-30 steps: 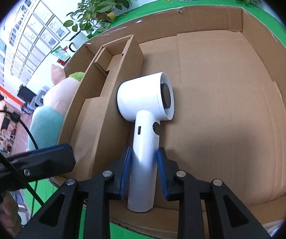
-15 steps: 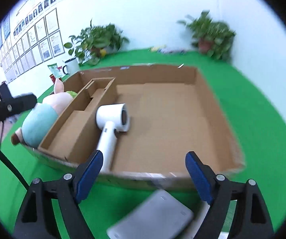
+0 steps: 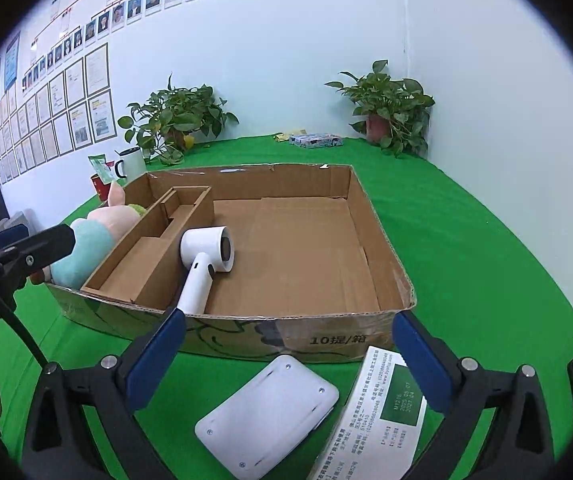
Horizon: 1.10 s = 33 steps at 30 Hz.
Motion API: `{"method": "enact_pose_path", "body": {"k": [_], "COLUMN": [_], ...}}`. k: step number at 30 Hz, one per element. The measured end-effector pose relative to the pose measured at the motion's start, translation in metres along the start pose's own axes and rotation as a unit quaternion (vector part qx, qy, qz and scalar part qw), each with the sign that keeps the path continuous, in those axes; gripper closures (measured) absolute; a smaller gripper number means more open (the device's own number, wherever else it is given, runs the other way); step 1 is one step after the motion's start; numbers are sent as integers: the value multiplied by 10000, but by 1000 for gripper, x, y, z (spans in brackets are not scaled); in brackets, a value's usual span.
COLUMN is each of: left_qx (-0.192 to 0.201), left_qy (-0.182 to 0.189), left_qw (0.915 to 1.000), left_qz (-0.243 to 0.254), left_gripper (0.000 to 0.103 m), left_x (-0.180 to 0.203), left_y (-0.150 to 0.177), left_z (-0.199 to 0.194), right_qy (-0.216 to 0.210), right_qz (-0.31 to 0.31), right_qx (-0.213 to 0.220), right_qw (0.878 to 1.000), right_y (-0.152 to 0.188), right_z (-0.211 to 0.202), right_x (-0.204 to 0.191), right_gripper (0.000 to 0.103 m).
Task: Organize objects
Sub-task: 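Move the right gripper back toward the white rounded device on the table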
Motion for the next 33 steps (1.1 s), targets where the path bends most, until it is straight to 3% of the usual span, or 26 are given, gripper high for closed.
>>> {"method": "enact_pose_path", "body": {"k": [6, 10, 18, 26, 33], "left_qx": [-66, -331, 2, -549, -740], "left_qy": [161, 615, 436, 297, 206], "left_qw": [9996, 9969, 9989, 9980, 9968], "left_qz": [-227, -369, -196, -42, 219], "left_gripper": [1, 1, 1, 1, 1], "left_x": [1, 9, 12, 9, 10], "left_y": [10, 24, 26, 53, 67], "left_z": [-3, -1, -8, 18, 30], "right_qy": [-97, -152, -65, -976, -1610], "right_qz": [-68, -36, -155, 148, -337], "right_qx": [-125, -217, -339, -855, -987], "right_qw": [9999, 9996, 9993, 9914, 9814], "right_y": [9, 12, 23, 50, 68], "right_z": [-1, 0, 2, 8, -2], "right_x": [-1, -1, 0, -17, -32], "right_gripper": [1, 1, 1, 1, 1]}}
Point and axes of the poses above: each gripper's, at about its wrist camera, not at the fingertips, and z roughly the way its jaws point, x to its right, y to its underside, the point moved 6 cm from there along z, roughly the way its jaws point, and after that the axes turned 13 degrees about x, right-handed, at the moved point
